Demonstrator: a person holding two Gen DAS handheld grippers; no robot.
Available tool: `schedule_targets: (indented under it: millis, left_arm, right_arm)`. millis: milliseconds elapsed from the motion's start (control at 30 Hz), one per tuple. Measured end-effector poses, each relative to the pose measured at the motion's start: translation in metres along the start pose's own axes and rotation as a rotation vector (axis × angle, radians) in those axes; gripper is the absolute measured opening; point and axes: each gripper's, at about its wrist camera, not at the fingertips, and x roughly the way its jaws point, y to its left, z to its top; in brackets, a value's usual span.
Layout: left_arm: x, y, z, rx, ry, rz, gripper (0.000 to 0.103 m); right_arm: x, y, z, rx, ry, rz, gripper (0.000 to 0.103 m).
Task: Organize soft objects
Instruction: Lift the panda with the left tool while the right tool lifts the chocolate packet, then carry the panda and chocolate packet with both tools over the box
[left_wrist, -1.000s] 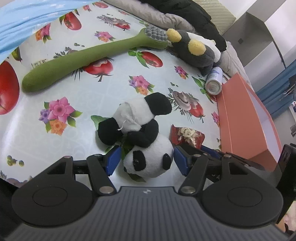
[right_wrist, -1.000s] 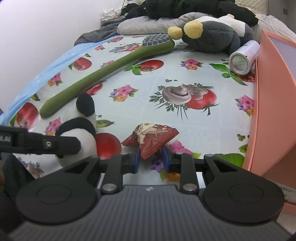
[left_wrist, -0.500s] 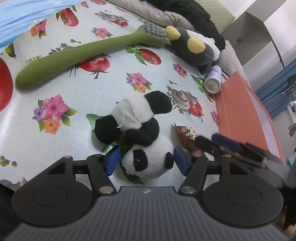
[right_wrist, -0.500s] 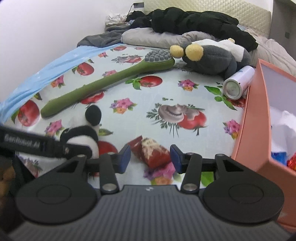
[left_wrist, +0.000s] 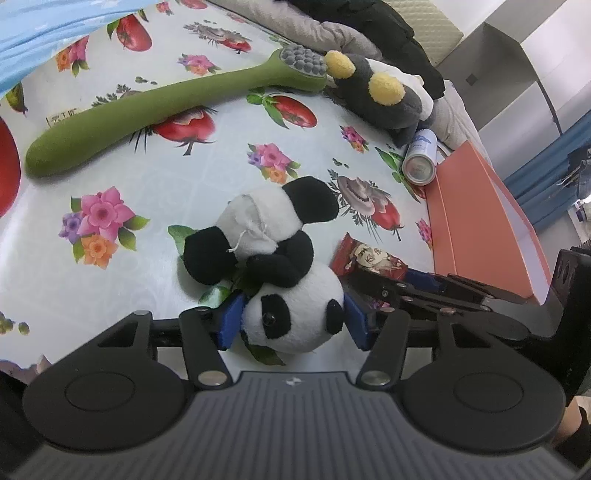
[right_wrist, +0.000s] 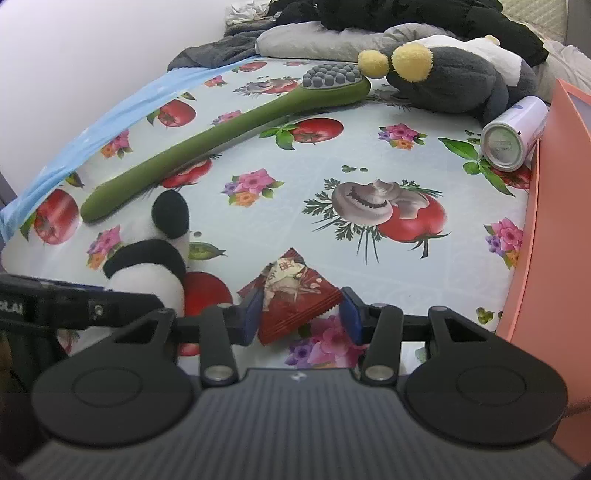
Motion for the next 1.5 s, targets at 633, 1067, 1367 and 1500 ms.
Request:
schedule_targets:
  millis: [633, 1067, 1367, 1500]
  left_arm:
    - [-0.033, -0.027, 0.008, 0.095, -0.077, 0.034, 0.060]
    - [-0.078, -0.097, 0.031, 0.229, -0.156, -0.020, 0.060]
    - [-0.094, -0.159, 0.054, 0.305, -0.205, -0.067, 0.060]
    - [-0.098, -0.196, 0.062, 0.361, -0.231, -0.082, 0.060]
  right_arm:
    - [-0.047, 0.019, -0.012, 0.091, -0.072, -0.075, 0.028]
    - [-0.136, 0.011, 0.013, 0.170, -0.242, -0.170, 0.028]
    - [-0.190, -0.002, 0.039, 0.181, -0.354, -0.209, 0.028]
    - [-0.214, -0.012, 0.050, 0.173, -0.399, -0.238, 0.028]
